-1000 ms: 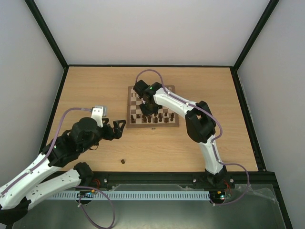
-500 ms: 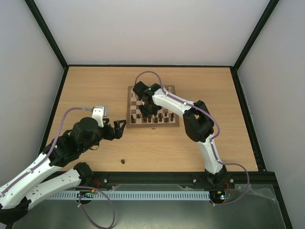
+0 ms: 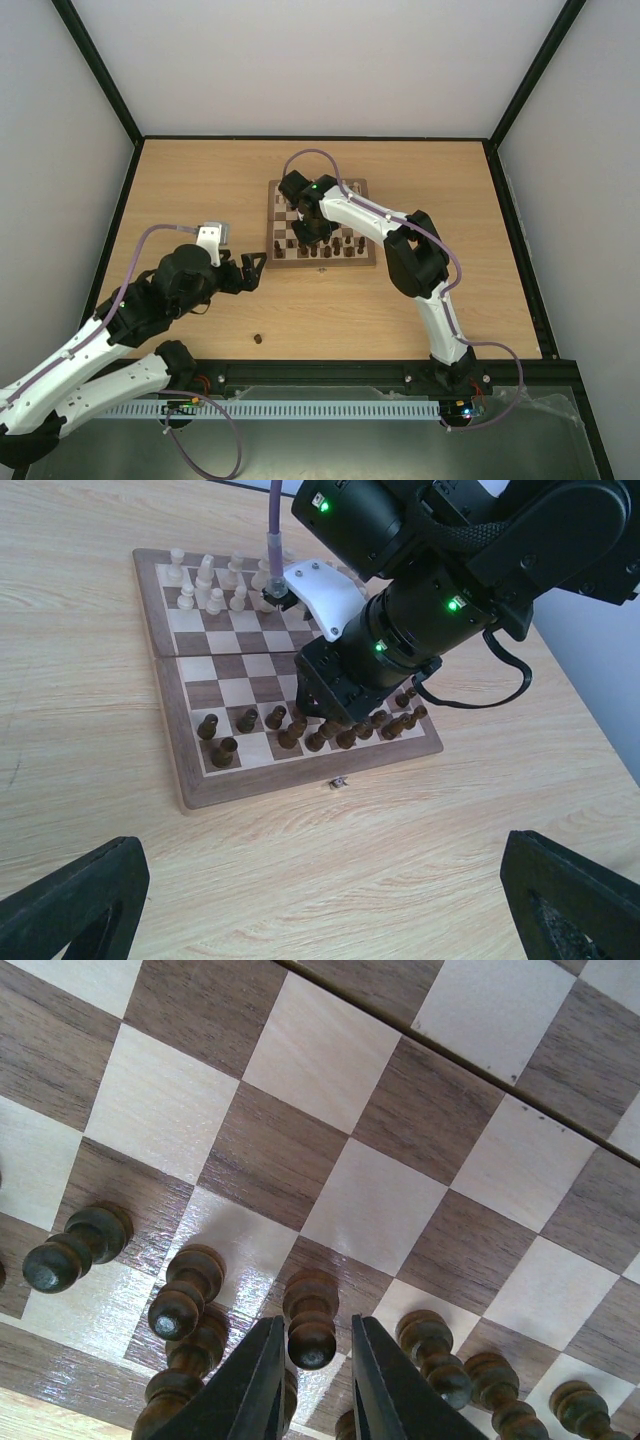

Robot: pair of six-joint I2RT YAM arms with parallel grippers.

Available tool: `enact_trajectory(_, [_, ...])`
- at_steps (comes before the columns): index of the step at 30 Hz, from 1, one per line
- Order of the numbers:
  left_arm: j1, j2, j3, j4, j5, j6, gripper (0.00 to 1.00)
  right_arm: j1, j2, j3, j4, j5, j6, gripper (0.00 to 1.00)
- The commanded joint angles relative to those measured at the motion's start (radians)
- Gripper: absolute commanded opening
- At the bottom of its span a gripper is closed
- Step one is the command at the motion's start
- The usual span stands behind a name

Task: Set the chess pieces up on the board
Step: Place the chess piece on the chessboard, then pick up the chess piece at the center of the board.

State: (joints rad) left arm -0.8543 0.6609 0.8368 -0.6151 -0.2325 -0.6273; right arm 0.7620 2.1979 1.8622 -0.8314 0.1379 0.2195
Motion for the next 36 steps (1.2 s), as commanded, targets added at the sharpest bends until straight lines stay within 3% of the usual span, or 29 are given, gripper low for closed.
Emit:
enact_trajectory(1, [0.001,-0.004,0.016,-0.009,-0.006,-0.012,1.0,-0.002,0.018,-0.001,-0.026,-0.009,-0.013,0.2])
enact_trajectory(6, [0.001,0.006,0.02,-0.009,-0.001,-0.013,1.0,-0.001,-0.002,0.01,-0.028,0.001,-0.013,0.21])
enact_trajectory(12, [0.001,0.088,0.105,-0.134,0.008,-0.031,0.99,-0.003,-0.072,0.086,-0.041,0.029,-0.013,0.43])
enact_trajectory(15, [0.002,0.134,0.159,-0.237,0.006,-0.038,1.0,-0.003,-0.15,0.082,-0.029,0.016,0.004,0.47])
enact_trajectory(21, [0.003,0.207,0.19,-0.384,0.12,-0.045,0.99,-0.003,-0.38,-0.089,0.037,0.004,0.034,0.5])
enact_trajectory(26, [-0.016,0.223,0.091,-0.427,0.235,-0.073,1.0,-0.003,-0.604,-0.332,0.128,-0.041,0.065,0.51])
enact_trajectory(31, [-0.163,0.244,-0.029,-0.421,0.256,-0.214,0.97,-0.003,-0.743,-0.488,0.167,-0.094,0.08,0.52])
enact_trajectory(36, [-0.338,0.293,-0.106,-0.387,0.23,-0.363,0.85,-0.003,-0.81,-0.557,0.183,-0.116,0.074,0.52])
